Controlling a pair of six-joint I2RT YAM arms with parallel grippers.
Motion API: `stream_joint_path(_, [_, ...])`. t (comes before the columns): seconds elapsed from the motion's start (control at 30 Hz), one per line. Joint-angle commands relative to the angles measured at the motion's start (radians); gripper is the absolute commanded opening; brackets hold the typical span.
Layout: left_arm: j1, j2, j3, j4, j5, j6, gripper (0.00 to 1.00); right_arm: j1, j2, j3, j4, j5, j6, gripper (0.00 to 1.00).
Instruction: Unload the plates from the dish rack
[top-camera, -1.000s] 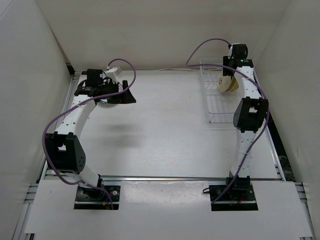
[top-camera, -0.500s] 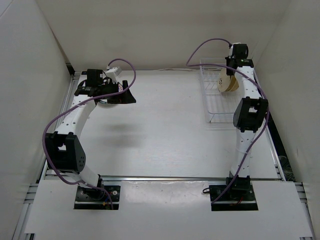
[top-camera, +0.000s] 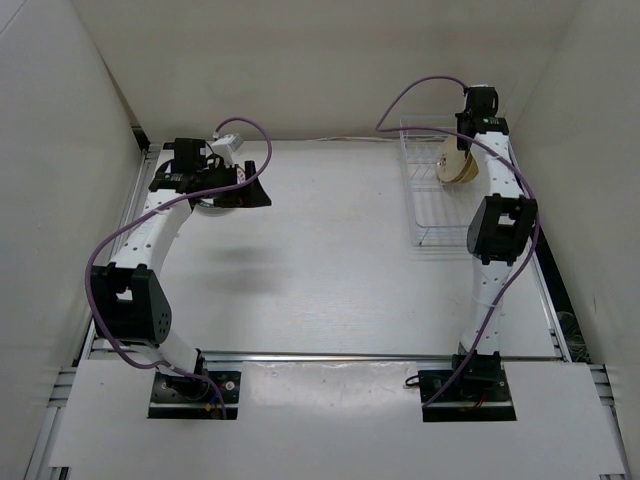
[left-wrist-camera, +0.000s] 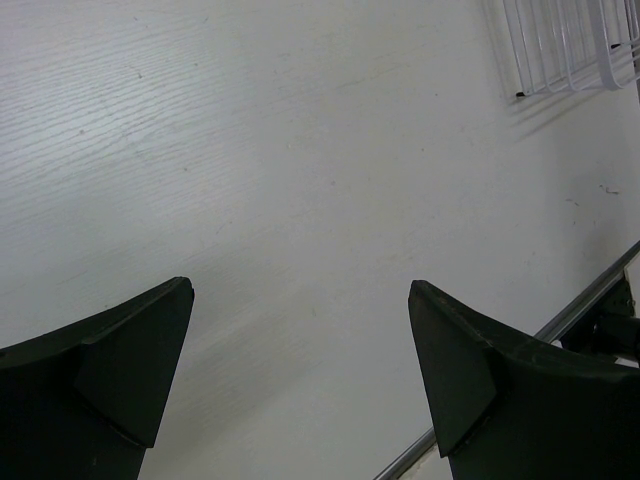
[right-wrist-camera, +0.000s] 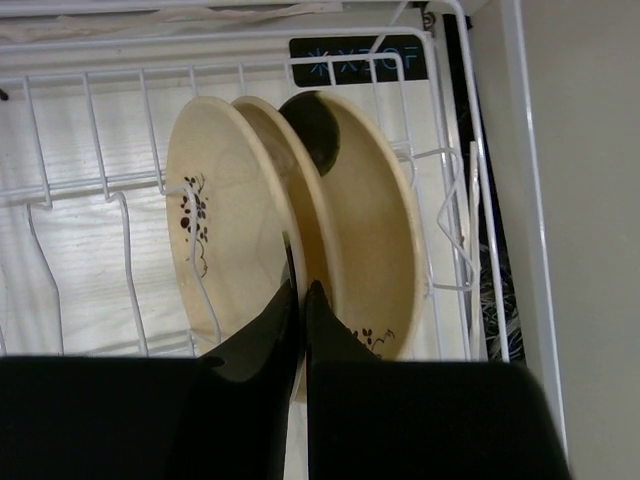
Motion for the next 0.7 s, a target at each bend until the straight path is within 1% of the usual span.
stream_joint_path(0.0, [0.0,-0.054,-0.002,0.0,-0.001,0.015,1.0,0.015,-0.136,0.049,0.061,0.091,0.045,0.0])
stream_joint_path(0.07, [0.0,-0.063,-0.002,0.0,-0.001,0.015,1.0,0.025,-0.165,0.049,0.07,0.169,0.056,0.0])
stream_joint_path(0.17, [0.0,-0.081,-0.002,0.0,-0.001,0.025,1.0,0.046,-0.207,0.04,0.089,0.228,0.056,0.0])
stream_joint_path(0.2, [0.0,-0.082,0.009,0.0,-0.014,0.035,1.0,0.055,-0.219,0.027,0.089,0.239,0.031,0.0])
stream_joint_path(0.37, [0.0,-0.091,0.063,-0.033,-0.028,0.061,1.0,0.074,-0.317,-0.052,0.1,0.254,0.009,0.0])
stream_joint_path(0.43, [0.0,-0.091,0.063,-0.042,0.005,0.061,1.0,0.083,-0.365,-0.092,0.078,0.211,0.009,0.0])
stream_joint_path(0.5, [0.0,-0.091,0.072,-0.042,0.047,0.033,1.0,0.083,-0.398,-0.117,0.046,0.109,0.051,0.0])
stream_joint_path(0.57, [0.0,-0.068,0.072,-0.042,0.136,0.018,1.0,0.083,-0.435,-0.127,-0.015,-0.064,0.097,0.0])
stream_joint_path(0.6, [0.0,-0.056,0.081,-0.042,0.169,0.004,1.0,0.083,-0.445,-0.147,-0.038,-0.325,0.097,0.0])
stream_joint_path(0.63, [0.0,-0.031,0.081,-0.042,0.24,0.004,1.0,0.083,-0.454,-0.161,-0.082,-0.472,0.108,0.0])
stream_joint_path(0.67, [0.0,-0.017,0.093,-0.042,0.277,-0.01,1.0,0.083,-0.454,-0.18,-0.098,-0.611,0.126,0.0])
